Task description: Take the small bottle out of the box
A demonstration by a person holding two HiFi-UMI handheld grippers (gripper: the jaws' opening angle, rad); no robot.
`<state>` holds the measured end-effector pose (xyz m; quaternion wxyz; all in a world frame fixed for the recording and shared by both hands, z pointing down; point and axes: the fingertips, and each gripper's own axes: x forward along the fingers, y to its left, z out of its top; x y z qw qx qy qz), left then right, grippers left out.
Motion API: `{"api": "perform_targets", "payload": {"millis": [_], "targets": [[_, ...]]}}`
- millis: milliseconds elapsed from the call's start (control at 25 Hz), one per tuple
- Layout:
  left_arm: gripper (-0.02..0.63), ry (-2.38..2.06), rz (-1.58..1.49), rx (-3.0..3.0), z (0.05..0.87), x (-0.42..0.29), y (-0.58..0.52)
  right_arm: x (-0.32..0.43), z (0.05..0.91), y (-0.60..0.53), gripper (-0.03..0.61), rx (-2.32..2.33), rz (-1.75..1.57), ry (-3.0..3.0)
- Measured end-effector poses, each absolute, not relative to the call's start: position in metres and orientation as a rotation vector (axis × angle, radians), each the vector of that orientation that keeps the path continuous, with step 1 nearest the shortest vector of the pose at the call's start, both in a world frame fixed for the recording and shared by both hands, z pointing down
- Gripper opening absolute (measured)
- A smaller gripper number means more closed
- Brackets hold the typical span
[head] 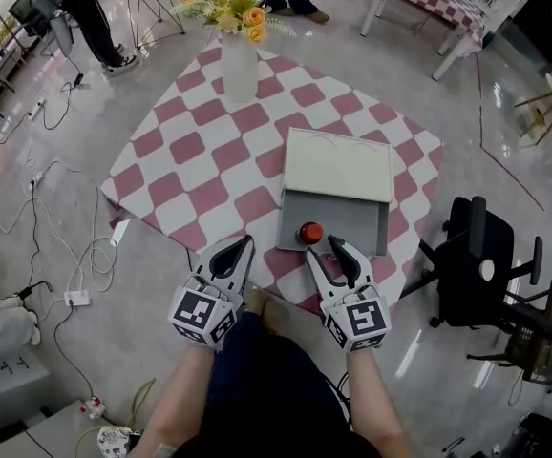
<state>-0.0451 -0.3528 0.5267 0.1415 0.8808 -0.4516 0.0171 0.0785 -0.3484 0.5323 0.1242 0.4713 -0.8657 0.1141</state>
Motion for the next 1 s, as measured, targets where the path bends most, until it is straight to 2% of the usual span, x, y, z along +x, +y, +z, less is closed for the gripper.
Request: {"api": "perform_targets", "payload": {"millis": [1000], "targets": [[0.003,-1.164,0.072,2.558,0.545,-0.036,-0.392,0.065,0.554,-0.381,0.186,1.401,0.291,-2.416]]}}
